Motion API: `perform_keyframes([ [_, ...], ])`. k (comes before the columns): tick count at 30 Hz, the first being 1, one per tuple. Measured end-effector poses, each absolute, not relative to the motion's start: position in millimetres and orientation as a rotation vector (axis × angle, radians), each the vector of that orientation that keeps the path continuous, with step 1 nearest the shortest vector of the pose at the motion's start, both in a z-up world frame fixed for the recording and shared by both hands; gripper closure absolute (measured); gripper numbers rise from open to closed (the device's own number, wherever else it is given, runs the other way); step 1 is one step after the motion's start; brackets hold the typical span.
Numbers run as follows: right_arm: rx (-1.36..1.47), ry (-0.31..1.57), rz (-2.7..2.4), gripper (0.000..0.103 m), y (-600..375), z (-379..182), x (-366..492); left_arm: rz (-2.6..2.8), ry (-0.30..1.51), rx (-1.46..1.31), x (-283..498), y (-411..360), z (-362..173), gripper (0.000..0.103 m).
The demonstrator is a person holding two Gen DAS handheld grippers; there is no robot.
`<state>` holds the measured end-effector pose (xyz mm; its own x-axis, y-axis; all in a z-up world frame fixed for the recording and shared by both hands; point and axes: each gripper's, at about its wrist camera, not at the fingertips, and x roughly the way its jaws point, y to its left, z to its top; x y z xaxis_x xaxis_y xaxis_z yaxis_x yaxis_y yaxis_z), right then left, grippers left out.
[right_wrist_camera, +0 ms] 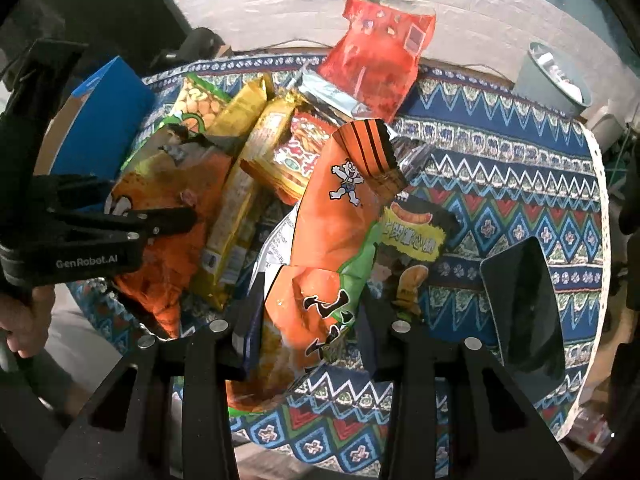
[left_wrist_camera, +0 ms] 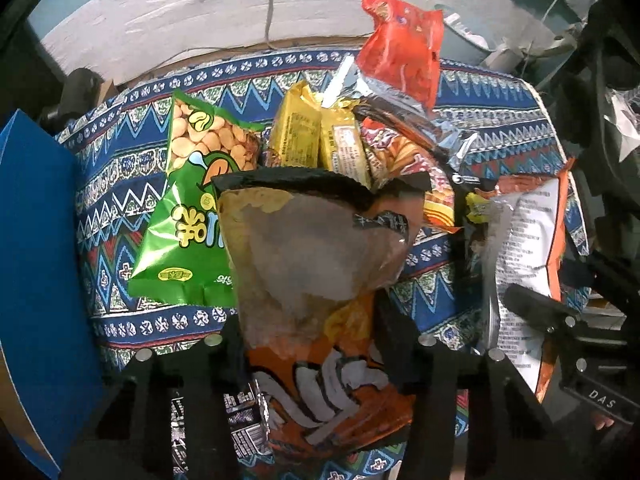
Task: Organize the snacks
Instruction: 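Grasp the orange cartoon chip bag with the right tool while the left tool grasps an orange chip bag, then carry both orange bags into the cardboard box and open both tools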
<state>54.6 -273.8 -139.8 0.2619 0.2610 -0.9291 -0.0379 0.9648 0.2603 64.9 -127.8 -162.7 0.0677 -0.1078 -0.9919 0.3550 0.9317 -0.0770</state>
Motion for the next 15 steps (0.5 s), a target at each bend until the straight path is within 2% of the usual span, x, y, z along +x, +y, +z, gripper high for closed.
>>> perform_keyframes([
  [3, 0.184, 1.278, 0.202, 0.065, -273, -133, 53, -0.363, 1.446, 0.222, 62, -128, -156, 0.060],
  [15, 0.124, 1.210, 0.189, 0.065, -265, -99, 49, -0.408, 1.311, 0.257, 47, -109, -110, 0.062],
])
